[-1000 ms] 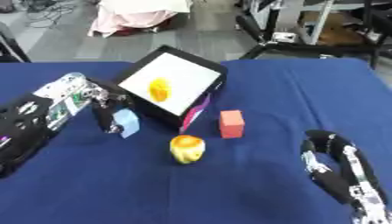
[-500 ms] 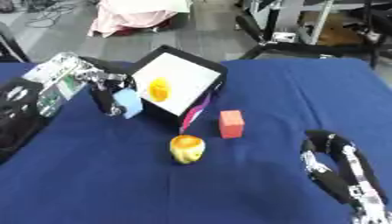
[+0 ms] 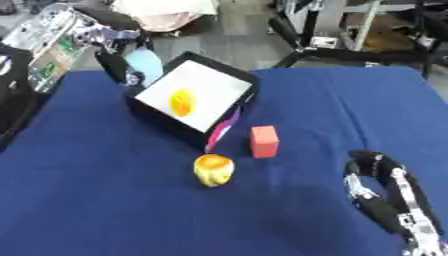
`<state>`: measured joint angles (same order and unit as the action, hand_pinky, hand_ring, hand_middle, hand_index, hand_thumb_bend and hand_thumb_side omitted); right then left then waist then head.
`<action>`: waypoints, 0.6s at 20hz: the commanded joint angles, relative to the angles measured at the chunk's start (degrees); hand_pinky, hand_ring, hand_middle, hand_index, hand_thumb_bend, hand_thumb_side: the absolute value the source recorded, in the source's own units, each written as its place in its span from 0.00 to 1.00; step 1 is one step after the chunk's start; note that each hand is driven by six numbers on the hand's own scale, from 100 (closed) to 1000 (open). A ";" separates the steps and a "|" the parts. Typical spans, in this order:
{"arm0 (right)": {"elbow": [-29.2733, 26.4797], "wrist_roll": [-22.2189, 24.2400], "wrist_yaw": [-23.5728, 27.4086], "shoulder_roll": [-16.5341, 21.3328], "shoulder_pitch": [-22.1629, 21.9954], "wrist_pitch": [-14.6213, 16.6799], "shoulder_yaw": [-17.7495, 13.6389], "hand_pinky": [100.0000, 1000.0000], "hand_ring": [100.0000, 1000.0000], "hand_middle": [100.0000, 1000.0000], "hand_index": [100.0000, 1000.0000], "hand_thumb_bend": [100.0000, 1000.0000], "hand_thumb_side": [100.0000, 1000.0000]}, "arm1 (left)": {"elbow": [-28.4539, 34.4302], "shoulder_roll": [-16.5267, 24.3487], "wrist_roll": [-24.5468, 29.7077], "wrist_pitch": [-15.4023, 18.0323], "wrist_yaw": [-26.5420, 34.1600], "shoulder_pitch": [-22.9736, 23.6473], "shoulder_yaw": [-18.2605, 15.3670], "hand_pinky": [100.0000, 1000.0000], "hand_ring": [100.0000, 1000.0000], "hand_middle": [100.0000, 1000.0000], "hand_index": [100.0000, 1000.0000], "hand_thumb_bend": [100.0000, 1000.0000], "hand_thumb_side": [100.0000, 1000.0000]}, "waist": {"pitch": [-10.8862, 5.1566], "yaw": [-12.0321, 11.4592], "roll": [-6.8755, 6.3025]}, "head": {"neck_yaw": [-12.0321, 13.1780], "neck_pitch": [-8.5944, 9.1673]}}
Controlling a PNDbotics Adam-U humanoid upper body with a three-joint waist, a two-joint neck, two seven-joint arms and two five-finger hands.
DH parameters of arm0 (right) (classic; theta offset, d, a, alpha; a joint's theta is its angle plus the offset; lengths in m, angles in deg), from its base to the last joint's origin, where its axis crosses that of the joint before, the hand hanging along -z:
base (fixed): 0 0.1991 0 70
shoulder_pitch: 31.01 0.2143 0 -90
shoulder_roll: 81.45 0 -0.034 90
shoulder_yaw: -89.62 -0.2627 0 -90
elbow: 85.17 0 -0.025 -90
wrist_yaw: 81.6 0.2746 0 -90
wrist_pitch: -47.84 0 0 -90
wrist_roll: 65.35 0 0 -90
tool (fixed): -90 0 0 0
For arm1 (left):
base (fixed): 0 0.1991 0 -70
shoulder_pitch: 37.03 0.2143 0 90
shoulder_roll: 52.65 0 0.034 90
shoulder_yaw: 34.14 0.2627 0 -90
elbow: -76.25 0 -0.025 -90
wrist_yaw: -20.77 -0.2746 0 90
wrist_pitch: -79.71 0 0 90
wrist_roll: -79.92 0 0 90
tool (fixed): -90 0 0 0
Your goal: Pick up objects on the table and place them in the box.
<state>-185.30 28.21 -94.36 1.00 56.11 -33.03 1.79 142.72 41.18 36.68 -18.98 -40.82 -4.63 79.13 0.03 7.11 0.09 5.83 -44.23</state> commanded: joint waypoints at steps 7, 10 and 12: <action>-0.55 0.63 0.59 0.32 0.82 0.25 0.51 0.70 0.61 0.53 0.70 0.00 0.38 | -15.02 -11.16 -18.50 -4.76 -13.83 -1.93 -7.15 0.64 0.51 0.50 0.71 0.19 0.20 | -1.32 1.03 0.65 | 1.28 0.11; -0.50 0.73 0.67 0.23 0.91 0.26 0.54 0.70 0.61 0.53 0.70 0.00 0.38 | -17.19 -12.88 -26.71 -6.94 -15.29 -1.60 -8.08 0.76 0.67 0.66 0.86 0.59 0.40 | -1.33 1.15 0.72 | 1.50 0.11; -0.47 0.70 0.69 0.20 0.93 0.25 0.49 0.70 0.61 0.53 0.70 0.00 0.37 | -18.16 -13.24 -30.61 -7.82 -14.64 -1.35 -8.42 0.79 0.72 0.71 0.89 0.72 0.45 | -1.35 1.12 0.74 | 1.50 0.11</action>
<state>-185.27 28.90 -93.93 0.84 56.45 -32.84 2.45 124.62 27.74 8.79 -26.18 -55.31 -4.77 71.54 0.03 8.19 0.10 7.15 -44.23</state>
